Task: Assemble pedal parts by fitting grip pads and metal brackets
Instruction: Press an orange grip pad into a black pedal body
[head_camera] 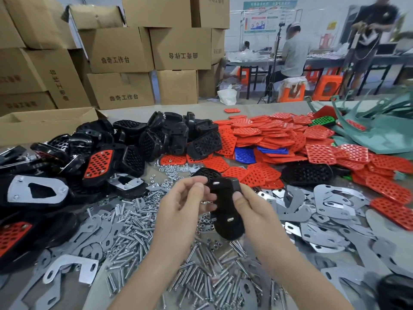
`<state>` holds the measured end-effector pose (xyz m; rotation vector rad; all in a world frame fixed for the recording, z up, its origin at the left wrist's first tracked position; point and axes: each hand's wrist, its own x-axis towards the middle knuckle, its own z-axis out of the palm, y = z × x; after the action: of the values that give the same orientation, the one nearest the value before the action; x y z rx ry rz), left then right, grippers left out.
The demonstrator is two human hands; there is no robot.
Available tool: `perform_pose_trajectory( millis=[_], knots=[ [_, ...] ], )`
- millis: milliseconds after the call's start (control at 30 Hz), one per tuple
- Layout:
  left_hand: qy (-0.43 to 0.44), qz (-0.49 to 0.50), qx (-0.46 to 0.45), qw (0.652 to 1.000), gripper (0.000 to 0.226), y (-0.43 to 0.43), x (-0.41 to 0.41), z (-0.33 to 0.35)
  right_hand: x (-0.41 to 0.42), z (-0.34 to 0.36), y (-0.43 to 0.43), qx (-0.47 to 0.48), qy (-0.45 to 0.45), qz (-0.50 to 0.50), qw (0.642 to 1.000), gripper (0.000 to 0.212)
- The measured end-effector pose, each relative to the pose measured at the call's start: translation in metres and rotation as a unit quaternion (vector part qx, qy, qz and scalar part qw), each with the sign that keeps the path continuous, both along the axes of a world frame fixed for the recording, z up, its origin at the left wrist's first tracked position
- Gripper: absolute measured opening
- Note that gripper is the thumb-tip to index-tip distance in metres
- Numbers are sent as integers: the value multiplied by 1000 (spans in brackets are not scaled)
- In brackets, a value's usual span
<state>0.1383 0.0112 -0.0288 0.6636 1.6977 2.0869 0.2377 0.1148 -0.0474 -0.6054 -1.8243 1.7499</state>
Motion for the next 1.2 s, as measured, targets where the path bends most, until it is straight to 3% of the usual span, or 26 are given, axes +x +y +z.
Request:
perform_pose_trajectory(
  millis=[100,200,300,367,567,667,867,1033,1200],
  knots=[
    [83,57,-62,993,21,-6,-15,-5,-1,4,9,-238,54,-17,970,33],
    [229,52,-190,953,16,-11,-25,-17,4,7,21,-374,101,-4,922,34],
    [384,6,-345,856,22,-8,-24,-28,7,7,31,-411,120,-18,904,35],
    [447,-19,-393,803,34,-6,-22,-32,8,6,36,-419,128,-35,898,31],
    [489,-47,-442,751,42,-5,-19,-35,9,2,43,-420,117,-46,899,32],
    [495,-47,-445,745,43,-5,-18,-34,8,0,45,-415,116,-34,902,35],
    [504,-44,-429,748,40,-6,-16,-34,7,3,45,-403,121,-61,905,21],
    [514,-58,-379,767,48,-2,-8,-34,8,6,47,-402,157,-81,898,18],
    [559,-87,-401,720,66,5,4,-41,9,3,50,-393,167,-68,902,22]
  ],
)
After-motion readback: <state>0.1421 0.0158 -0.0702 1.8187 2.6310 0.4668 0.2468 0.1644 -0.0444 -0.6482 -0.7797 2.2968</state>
